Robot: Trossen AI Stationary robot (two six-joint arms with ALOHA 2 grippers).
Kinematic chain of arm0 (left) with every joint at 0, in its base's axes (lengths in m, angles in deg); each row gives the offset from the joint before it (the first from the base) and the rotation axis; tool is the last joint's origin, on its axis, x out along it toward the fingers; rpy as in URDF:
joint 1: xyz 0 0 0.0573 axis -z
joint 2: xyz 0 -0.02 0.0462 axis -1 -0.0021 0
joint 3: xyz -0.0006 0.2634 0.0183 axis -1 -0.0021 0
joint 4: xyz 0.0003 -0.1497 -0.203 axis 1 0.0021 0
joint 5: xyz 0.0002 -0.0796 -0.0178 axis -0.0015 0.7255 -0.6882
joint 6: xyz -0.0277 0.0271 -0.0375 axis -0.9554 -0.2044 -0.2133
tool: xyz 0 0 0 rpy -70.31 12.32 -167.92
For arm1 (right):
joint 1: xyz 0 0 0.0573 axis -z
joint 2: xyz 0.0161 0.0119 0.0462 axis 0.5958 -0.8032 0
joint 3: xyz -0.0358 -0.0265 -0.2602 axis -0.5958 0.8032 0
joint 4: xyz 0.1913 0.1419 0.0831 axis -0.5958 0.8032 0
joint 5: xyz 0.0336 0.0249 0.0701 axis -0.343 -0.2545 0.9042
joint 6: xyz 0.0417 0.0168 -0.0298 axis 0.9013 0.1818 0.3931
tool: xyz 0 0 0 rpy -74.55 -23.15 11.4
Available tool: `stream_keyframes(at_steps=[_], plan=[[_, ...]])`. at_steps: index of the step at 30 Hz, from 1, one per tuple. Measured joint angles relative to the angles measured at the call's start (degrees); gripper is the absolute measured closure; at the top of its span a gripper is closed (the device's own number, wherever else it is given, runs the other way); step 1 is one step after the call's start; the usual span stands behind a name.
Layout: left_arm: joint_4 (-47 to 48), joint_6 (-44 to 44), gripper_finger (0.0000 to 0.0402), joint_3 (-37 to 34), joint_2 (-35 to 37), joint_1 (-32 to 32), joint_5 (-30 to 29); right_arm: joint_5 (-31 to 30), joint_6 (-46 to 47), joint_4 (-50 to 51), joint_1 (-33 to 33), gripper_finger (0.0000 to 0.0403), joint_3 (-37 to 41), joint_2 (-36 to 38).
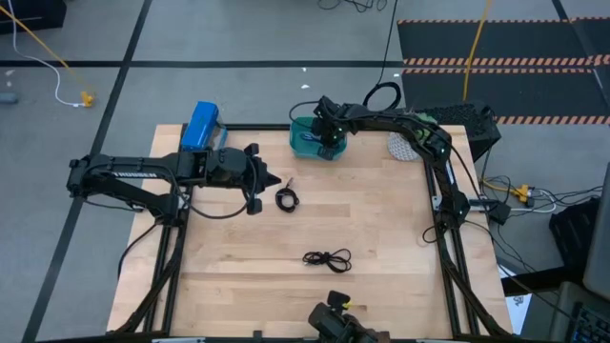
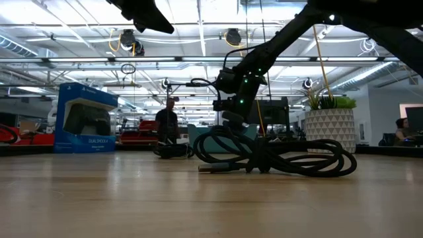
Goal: Pick and place USB-C Cables
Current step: Put the blue charger cable into the blue bin, then put the top black charger cable into the blue bin
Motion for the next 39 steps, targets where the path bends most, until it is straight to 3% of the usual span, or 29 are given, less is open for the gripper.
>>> stream_keyframes(at_steps=[10, 15, 20, 29, 35, 39], plan=[[-0.01, 0.1, 0.0382, 0.0, 0.0, 0.01, 0.0, 0.0, 0.25, -0.23, -0.26, 0.0377, 0.0, 0.09], [-0.03, -0.14, 0.0382, 0.0, 0.0, 0.02, 0.0, -0.57, 0.89, -0.28, -0.91, 0.0335, 0.0, 0.09], [-0.12, -0.43, 0.0382, 0.0, 0.0, 0.02, 0.0, -6.07, 1.54, 0.03, -2.05, 0.0291, 0.0, 2.23], [-1.29, -0.87, 0.0382, 0.0, 0.0, 0.02, 0.0, -5.92, 5.67, 7.4, -6.19, 0.026, -0.04, 13.71], [-1.27, -2.1, 0.0382, 0.02, 0.0, 0.7, 0.0, -5.79, 14.6, 20.23, -12.54, 0.0259, -0.02, 23.46], [-1.24, -2.54, 0.0382, 0.02, 0.0, 1.5, 0.01, -7.72, 20.39, 23.04, -18.36, 0.0259, 1.39, 30.18]])
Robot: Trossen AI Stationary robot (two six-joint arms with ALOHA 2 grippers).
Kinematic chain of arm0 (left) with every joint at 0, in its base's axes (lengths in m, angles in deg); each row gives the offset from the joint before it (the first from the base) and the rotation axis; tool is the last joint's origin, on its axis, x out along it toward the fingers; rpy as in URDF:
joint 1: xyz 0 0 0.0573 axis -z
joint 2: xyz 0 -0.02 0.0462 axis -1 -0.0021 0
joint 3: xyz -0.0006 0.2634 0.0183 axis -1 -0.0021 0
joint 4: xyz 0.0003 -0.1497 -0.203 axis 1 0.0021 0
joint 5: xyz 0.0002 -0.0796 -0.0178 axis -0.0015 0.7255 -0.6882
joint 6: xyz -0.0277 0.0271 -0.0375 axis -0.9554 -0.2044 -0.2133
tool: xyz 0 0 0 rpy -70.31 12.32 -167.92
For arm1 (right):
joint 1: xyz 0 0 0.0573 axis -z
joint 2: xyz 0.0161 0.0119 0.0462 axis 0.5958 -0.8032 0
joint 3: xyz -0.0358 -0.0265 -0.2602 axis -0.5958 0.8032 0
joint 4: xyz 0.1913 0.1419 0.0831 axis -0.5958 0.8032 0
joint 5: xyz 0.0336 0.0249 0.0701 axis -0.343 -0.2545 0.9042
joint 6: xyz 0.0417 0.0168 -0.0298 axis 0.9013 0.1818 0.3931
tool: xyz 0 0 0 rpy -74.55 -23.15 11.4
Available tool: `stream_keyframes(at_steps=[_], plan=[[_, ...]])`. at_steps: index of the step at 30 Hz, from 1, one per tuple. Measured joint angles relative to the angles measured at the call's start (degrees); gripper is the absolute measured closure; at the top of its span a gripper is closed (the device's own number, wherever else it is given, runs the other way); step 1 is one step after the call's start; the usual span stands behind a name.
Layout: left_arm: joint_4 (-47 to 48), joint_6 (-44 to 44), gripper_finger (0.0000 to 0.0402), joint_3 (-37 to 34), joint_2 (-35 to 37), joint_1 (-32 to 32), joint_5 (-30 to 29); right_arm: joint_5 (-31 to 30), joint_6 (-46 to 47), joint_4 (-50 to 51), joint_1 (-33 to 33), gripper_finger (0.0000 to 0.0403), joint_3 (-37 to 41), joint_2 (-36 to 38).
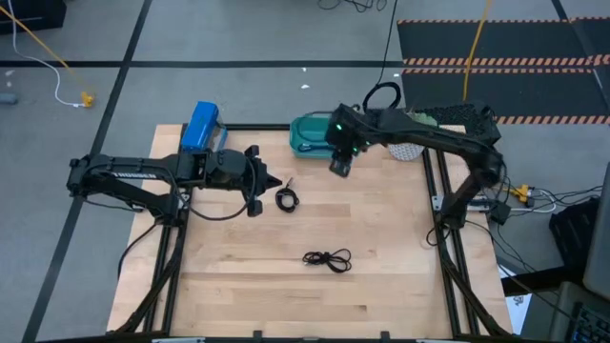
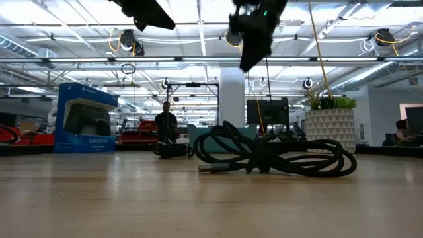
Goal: Pick and place USB-C Cables
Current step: Put the top black charger cable into the blue bin
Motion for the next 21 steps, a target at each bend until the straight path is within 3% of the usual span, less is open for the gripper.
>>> stream_keyframes(at_steps=[7, 13, 21], plan=[[0.15, -2.14, 0.0382, 0.0, 0.0, 2.41, 0.01, -11.44, 9.15, -1.2, -11.83, 0.0272, 11.4, 13.71], [0.2, -3.0, 0.0382, 0.0, 0.0, 4.43, 0.01, -11.75, 17.08, -8.83, -20.53, 0.0285, 25.31, 25.46], [0.15, -4.95, 0.0382, 0.0, 0.0, 6.95, 0.01, -12.86, 8.51, -24.3, -31.35, 0.0302, 39.55, 33.65]])
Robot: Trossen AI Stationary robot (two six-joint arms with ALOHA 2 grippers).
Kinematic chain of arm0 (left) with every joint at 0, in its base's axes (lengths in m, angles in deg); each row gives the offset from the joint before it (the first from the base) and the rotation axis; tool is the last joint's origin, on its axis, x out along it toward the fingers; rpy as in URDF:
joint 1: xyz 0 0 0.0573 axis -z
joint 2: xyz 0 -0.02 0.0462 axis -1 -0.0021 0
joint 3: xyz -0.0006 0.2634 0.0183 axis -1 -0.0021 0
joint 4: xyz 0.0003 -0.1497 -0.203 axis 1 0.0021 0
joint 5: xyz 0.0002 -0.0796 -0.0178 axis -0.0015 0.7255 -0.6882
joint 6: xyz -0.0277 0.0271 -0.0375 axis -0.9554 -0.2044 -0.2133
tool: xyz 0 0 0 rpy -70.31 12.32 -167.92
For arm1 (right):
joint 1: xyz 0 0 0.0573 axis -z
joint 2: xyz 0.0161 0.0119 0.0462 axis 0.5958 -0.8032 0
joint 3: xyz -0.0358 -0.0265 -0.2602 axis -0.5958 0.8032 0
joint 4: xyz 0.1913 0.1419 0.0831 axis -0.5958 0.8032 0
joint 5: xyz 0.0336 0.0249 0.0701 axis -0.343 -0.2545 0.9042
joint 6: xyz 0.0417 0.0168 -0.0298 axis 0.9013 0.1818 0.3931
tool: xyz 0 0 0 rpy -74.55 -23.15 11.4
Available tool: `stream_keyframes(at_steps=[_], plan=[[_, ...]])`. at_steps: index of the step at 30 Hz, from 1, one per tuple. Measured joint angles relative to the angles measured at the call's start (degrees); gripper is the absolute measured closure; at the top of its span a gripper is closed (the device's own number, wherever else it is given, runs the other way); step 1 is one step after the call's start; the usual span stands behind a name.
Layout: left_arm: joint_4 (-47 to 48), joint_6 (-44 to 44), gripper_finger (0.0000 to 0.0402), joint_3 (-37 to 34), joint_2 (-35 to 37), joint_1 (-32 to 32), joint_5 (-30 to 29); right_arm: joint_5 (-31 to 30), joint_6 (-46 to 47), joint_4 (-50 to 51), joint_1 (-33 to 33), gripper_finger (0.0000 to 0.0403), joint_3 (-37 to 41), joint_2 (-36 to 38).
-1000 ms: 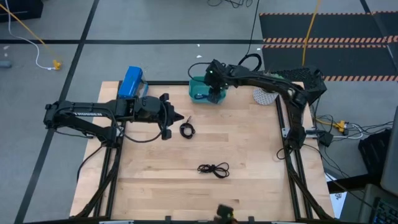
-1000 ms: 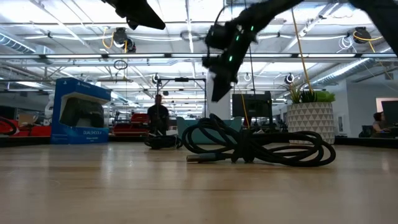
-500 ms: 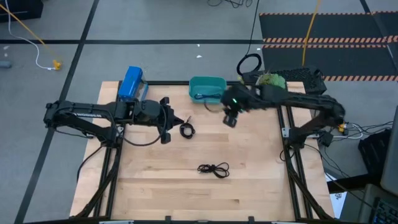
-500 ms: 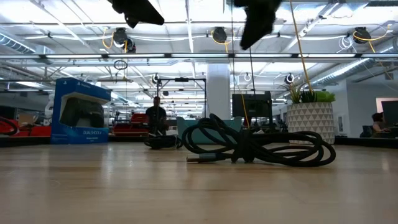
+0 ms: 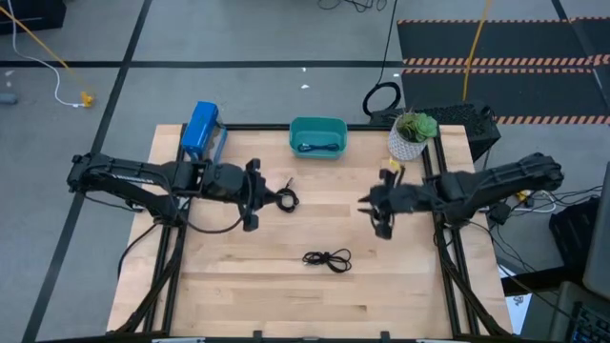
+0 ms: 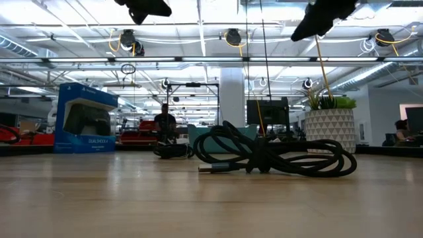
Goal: Pick and place USB-C Cables
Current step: Put the top black charger cable into the blue bin
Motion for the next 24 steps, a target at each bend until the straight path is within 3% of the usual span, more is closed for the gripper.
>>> stream_keyframes(at_steps=[6, 12, 24], plan=[[-0.96, -1.03, 0.0382, 0.0, 0.0, 1.47, -0.4, -0.21, -6.47, -0.52, -3.13, 0.033, 0.15, 0.43], [-3.74, -0.42, 0.0382, 0.43, 0.0, 2.44, -0.57, -0.35, -10.78, -0.51, -3.33, 0.0387, 0.15, 0.43], [12.01, -1.04, 0.0382, 11.49, 0.0, 6.51, -0.57, -0.55, -12.39, -0.5, -3.31, 0.0401, 0.15, 1.17]])
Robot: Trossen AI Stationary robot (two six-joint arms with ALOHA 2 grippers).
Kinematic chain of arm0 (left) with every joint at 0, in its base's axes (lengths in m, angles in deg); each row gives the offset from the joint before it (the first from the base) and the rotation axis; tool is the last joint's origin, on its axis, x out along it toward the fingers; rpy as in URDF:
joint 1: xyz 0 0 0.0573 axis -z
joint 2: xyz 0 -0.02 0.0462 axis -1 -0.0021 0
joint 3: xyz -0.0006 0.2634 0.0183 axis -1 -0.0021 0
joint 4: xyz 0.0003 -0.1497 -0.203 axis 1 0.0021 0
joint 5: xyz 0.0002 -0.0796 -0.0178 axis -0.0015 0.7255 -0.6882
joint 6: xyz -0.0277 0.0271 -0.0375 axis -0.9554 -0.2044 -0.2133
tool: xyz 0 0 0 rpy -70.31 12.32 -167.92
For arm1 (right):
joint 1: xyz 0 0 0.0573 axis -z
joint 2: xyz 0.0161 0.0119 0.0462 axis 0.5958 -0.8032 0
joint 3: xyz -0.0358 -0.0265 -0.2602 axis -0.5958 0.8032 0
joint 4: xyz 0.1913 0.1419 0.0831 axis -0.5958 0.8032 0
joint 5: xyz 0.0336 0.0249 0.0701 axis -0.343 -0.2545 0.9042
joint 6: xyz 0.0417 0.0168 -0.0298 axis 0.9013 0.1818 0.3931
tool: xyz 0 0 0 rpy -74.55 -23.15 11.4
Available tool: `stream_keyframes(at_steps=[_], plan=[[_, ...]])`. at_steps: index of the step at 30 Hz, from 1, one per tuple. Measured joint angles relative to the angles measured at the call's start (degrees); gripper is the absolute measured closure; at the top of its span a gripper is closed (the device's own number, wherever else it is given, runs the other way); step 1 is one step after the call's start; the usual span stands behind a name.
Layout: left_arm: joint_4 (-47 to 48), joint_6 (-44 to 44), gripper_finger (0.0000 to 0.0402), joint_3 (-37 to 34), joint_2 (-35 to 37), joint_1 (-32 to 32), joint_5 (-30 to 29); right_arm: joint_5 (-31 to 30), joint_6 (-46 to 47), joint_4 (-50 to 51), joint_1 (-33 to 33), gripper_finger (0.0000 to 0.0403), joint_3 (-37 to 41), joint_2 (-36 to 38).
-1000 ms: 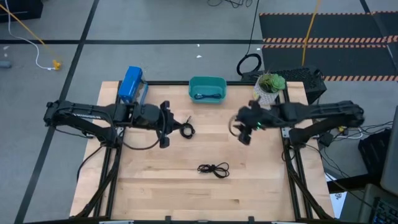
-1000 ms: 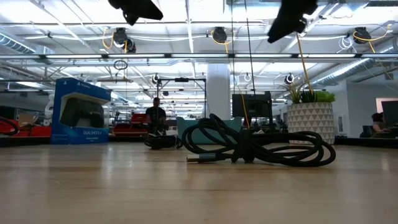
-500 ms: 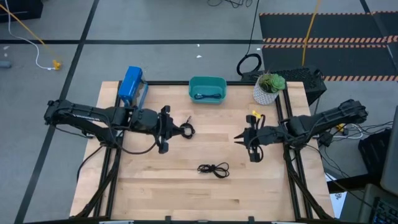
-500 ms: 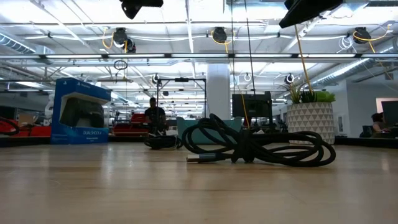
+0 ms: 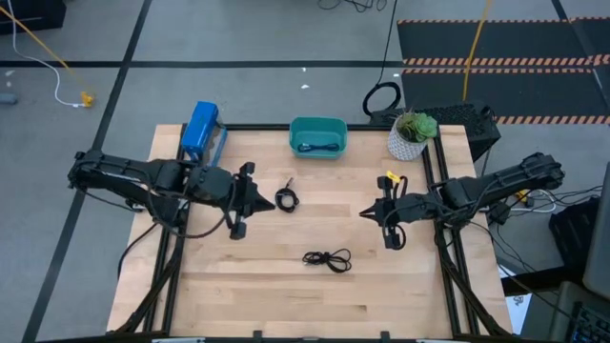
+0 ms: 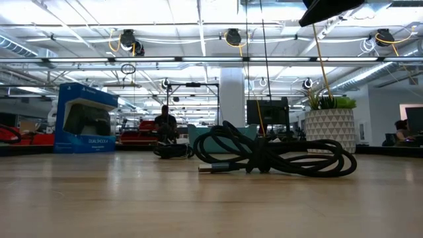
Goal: Pick and place USB-C Cables
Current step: Put the top black charger cable into the blue bin
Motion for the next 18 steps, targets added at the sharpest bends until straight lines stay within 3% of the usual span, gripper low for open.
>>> stream_keyframes(at_steps=[8, 18], plan=[[13.53, -1.52, 0.0383, 11.73, -3.53, 0.34, -0.04, -0.11, -0.4, -0.42, 0.02, 0.0402, -0.02, 0.11], [36.1, -3.5, 0.0383, 26.34, -13.77, -2.28, 0.01, -0.11, -0.44, -0.45, 0.04, 0.0402, -0.02, 0.11]])
